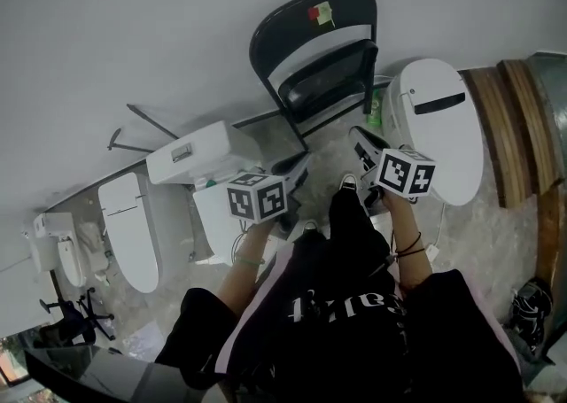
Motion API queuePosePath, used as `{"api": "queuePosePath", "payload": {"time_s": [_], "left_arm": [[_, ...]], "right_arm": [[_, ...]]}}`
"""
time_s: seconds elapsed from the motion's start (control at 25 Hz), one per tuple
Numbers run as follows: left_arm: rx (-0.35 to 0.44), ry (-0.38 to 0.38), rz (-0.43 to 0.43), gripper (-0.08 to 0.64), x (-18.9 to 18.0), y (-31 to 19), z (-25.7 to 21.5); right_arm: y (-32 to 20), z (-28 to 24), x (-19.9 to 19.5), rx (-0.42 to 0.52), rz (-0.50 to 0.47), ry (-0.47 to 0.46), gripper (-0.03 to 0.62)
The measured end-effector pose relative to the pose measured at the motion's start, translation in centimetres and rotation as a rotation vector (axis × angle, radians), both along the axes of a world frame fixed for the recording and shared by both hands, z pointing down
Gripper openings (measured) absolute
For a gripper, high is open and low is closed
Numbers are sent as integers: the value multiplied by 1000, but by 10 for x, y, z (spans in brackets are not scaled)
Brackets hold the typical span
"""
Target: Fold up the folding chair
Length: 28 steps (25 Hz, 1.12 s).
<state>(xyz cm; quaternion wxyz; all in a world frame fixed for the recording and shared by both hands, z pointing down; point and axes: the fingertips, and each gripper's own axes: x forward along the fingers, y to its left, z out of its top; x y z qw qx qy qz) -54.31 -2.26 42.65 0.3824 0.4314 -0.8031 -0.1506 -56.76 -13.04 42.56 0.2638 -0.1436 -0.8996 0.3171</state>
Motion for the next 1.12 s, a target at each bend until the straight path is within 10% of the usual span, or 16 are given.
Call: {"api": "queuePosePath", "payload": {"time_s": [1.12], "left_arm": [[55,7,264,15,234,23,-1]], "right_arm": [[73,-14,268,45,152,-52,37]]}}
